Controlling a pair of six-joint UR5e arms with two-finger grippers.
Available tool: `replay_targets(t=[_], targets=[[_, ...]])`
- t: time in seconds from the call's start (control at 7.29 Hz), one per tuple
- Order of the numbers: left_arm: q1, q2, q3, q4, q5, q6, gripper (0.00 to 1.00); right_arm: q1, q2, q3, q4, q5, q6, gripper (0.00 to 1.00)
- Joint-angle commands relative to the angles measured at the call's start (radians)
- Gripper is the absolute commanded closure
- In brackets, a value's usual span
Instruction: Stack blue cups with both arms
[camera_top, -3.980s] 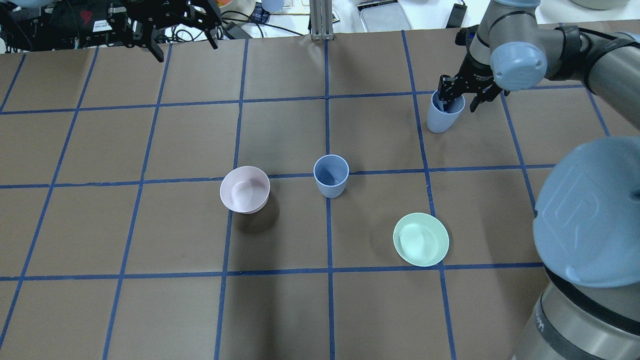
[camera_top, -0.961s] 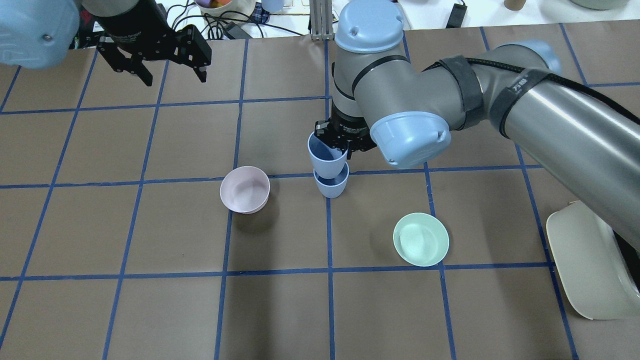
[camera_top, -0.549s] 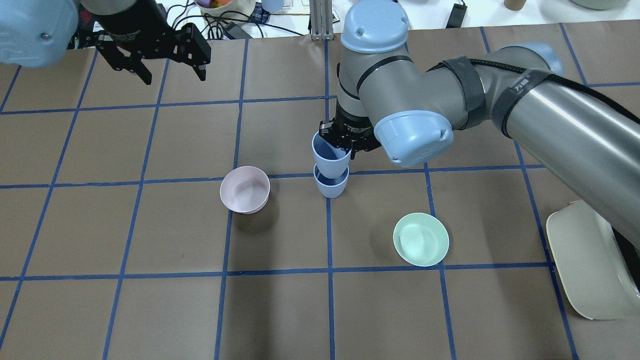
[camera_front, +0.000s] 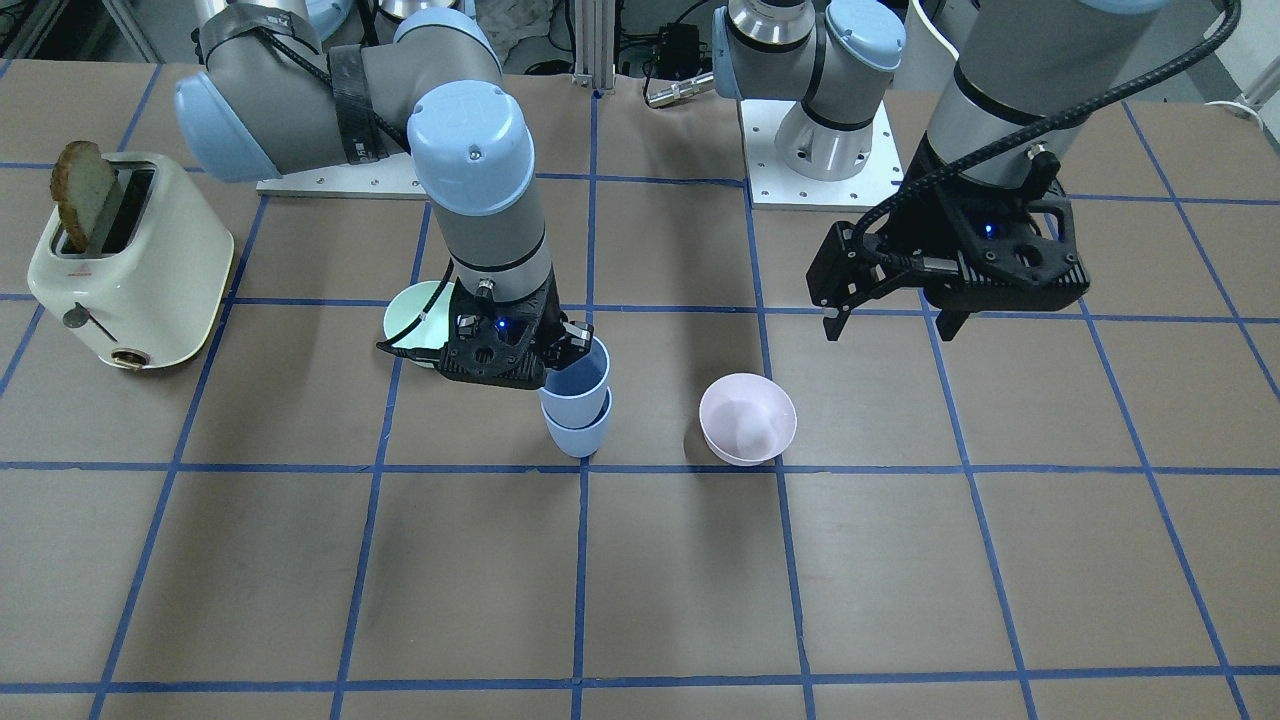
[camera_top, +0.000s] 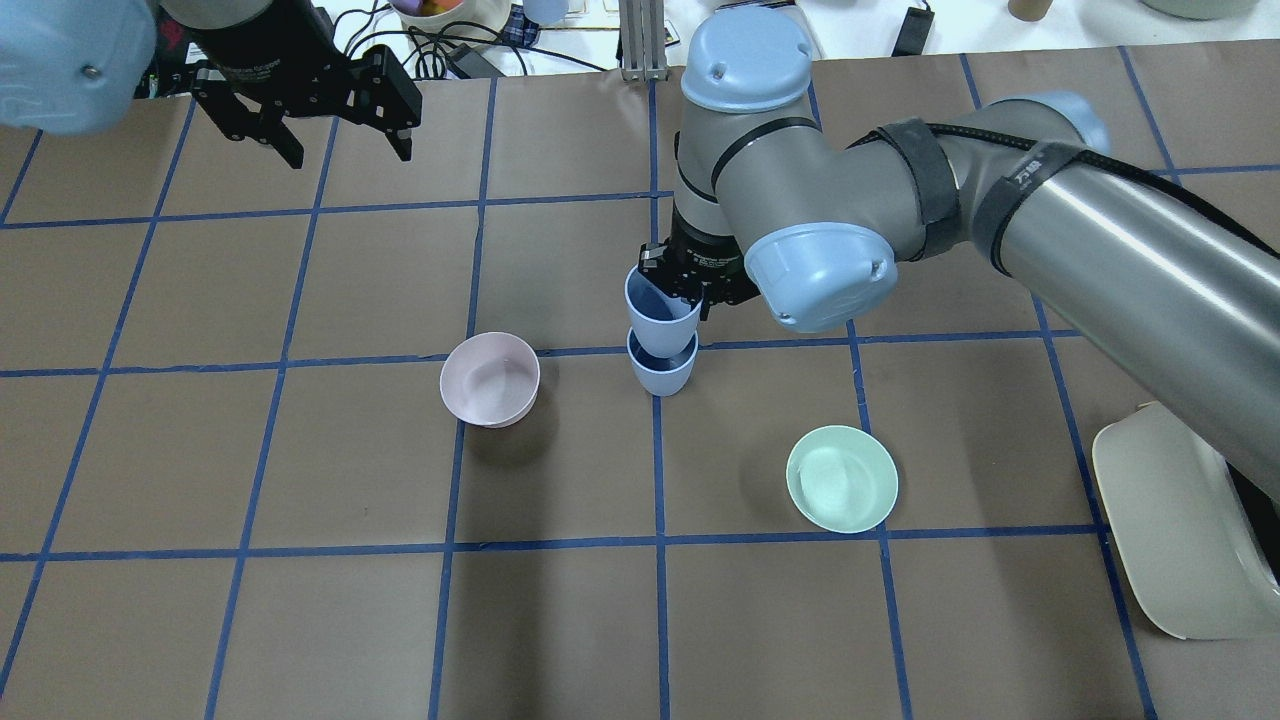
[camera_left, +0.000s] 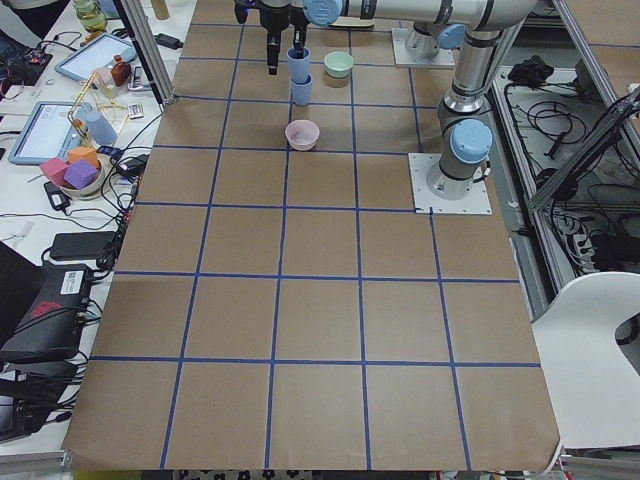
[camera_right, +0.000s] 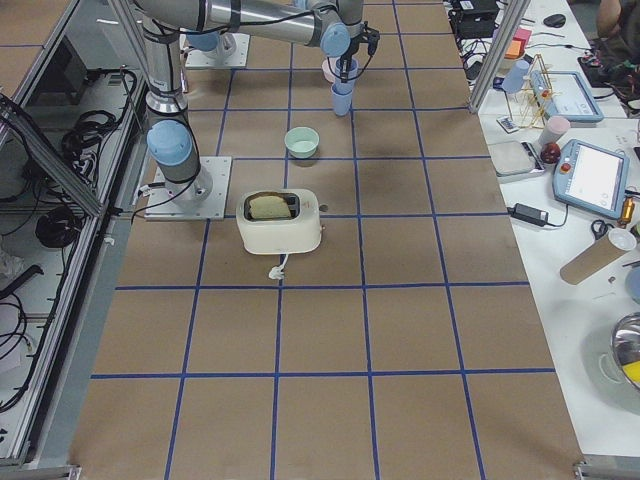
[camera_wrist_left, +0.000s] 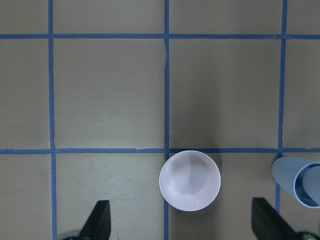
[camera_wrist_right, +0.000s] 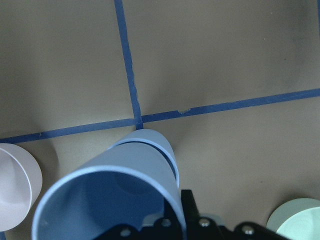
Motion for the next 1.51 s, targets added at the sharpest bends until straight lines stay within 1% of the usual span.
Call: replay_targets(t=[0.0,0.14,0.27,0.41,0.69,0.96,1.1,1.24,1.37], targets=[[0.0,0.0,0.0,0.0,0.0,0.0,0.0,-0.005,0.013,-0.004,-0.017,-0.003,-0.012,0.22],[0.0,0.0,0.0,0.0,0.0,0.0,0.0,-0.021,0.009,-0.01,-0.016,-0.005,-0.02,0.03],[0.0,0.0,-0.001,-0.001,0.0,0.0,0.0,-0.058,0.002,-0.032,-0.014,-0.028,-0.096,0.0],[0.0,0.0,0.0,-0.001,0.0,0.0,0.0,-0.11,0.002,-0.073,0.004,-0.054,-0.161,0.0],[0.0,0.0,-0.001,-0.001,0.0,0.0,0.0,-0.213,0.001,-0.153,0.102,-0.057,-0.244,0.0],[0.0,0.0,0.0,-0.001,0.0,0.0,0.0,-0.271,-0.03,-0.229,0.203,-0.055,-0.272,0.0],[0.0,0.0,0.002,-0.001,0.0,0.0,0.0,-0.29,-0.042,-0.253,0.241,-0.057,-0.352,0.0],[0.0,0.002,0.002,-0.001,0.0,0.0,0.0,-0.311,-0.092,-0.251,0.272,-0.057,-0.418,0.0],[0.0,0.0,0.002,-0.001,0.0,0.0,0.0,-0.334,-0.138,-0.247,0.304,-0.049,-0.442,0.0]])
